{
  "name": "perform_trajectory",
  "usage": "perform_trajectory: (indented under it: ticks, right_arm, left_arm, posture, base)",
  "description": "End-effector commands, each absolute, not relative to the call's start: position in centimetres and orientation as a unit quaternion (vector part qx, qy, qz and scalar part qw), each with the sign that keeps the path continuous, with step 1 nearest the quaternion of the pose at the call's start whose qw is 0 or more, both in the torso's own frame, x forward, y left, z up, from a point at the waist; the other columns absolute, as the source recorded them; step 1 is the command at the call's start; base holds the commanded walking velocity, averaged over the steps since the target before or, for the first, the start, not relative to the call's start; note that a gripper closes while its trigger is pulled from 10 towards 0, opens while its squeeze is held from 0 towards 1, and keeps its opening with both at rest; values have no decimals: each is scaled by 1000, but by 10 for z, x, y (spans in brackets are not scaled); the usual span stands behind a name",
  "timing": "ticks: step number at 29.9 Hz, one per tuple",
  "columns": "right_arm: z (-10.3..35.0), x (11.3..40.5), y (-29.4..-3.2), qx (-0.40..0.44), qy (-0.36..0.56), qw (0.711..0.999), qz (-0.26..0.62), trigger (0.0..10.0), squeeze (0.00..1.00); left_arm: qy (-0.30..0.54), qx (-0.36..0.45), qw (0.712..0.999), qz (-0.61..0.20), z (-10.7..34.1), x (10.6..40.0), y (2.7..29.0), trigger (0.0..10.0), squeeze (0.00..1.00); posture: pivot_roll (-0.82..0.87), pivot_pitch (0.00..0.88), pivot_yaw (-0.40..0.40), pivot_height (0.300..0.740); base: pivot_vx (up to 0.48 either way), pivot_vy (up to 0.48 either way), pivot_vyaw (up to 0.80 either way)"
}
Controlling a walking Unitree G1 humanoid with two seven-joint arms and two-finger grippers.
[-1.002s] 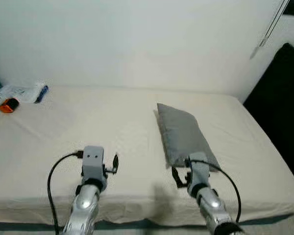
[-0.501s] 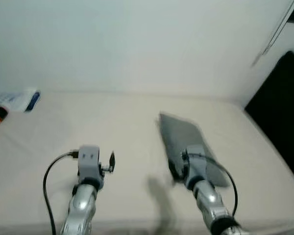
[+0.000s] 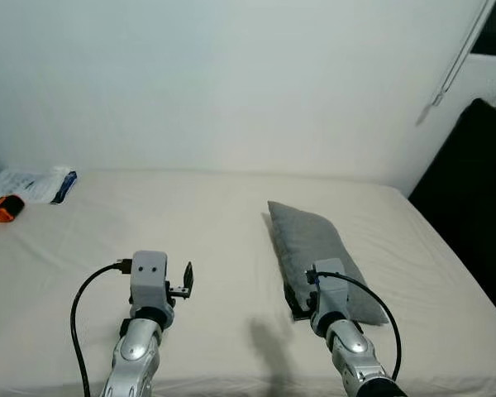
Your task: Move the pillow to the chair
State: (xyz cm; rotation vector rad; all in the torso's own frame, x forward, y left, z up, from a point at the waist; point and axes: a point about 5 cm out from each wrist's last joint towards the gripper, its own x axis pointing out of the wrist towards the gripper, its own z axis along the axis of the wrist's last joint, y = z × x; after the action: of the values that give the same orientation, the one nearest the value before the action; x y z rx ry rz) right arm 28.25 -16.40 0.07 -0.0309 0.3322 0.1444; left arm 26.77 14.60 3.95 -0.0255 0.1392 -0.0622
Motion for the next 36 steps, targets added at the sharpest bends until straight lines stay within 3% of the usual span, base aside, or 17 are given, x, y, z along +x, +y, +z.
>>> perform_trajectory:
  ticks: [1, 23, 30, 36]
  right_arm:
    - [-1, 281, -165, -11, 171, 983, 69, 10000, 0]
    - [-1, 281, -169, -12, 171, 983, 61, 10000, 0]
    - [0, 280, -177, -12, 169, 984, 52, 10000, 0]
    - [-1, 281, -166, -3, 171, 984, 60, 10000, 0]
  left_arm:
    - [85, -8, 996, -32, 34, 265, 145, 10000, 0]
    - [102, -2, 995, -18, 28, 264, 147, 10000, 0]
    - [97, -1, 995, -29, 29, 267, 139, 10000, 0]
    - [92, 3, 996, -13, 33, 265, 153, 10000, 0]
  posture:
    - [59, 0, -93, 740]
    - [61, 0, -68, 740]
    - [52, 0, -96, 740]
    - [42, 0, -97, 740]
  base:
    - [0, 0, 0]
    - [0, 0, 0]
    - [0, 0, 0]
    - [0, 0, 0]
